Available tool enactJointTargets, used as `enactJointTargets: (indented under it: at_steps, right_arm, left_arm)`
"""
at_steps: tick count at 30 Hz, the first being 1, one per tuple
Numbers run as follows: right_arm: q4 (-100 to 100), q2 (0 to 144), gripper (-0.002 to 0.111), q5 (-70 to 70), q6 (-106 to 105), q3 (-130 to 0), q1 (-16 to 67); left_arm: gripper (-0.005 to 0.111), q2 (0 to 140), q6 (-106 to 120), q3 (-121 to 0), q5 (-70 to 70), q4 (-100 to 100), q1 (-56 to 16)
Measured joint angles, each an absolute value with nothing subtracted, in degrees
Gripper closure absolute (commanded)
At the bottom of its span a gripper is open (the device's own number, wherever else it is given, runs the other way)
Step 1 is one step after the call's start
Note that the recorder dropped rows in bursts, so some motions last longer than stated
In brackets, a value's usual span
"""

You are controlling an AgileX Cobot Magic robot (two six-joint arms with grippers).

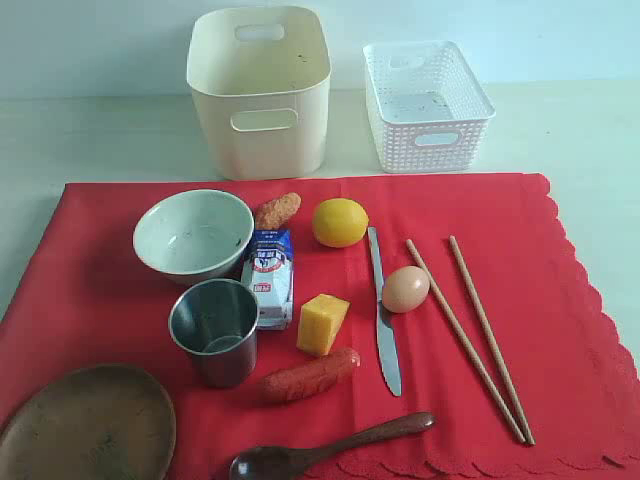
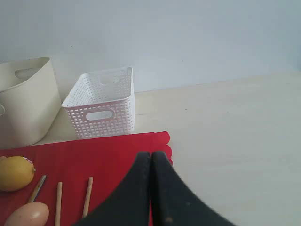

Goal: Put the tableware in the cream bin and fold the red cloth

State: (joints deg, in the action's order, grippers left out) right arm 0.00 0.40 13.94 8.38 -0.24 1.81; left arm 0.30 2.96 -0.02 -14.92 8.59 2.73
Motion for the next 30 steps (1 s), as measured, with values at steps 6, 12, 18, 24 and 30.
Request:
enactJointTargets:
  at_steps: [6, 12, 18, 24, 30]
  right_arm:
    - [0.00, 0.40, 0.108, 13.94, 8.38, -0.24, 1.81]
    - [0.00, 0.40, 0.108, 13.94, 8.38, -0.24, 1.81]
    - [0.00, 0.40, 0.108, 13.94, 8.38, -0.24, 1.81]
    - [-2.71, 0.40, 0.108, 9.35, 5.09, -0.24, 1.81]
    - [-3.19, 0.40, 0.108, -1.89, 4.51, -0.24, 1.81]
  left_arm:
    - [0.104, 0.30, 2.96, -0.02, -14.92, 8.59, 2.73]
    - [0.104, 0.30, 2.96, -0.02, -14.92, 8.59, 2.73]
    - [0.104, 0.30, 2.96, -0.02, -14.92, 8.59, 2.73]
    - [0.104, 0.30, 2.96, -0.02, -14.92, 8.59, 2.73]
    - [0.104, 0.30, 2.96, -0.02, -14.92, 8.59, 2.73]
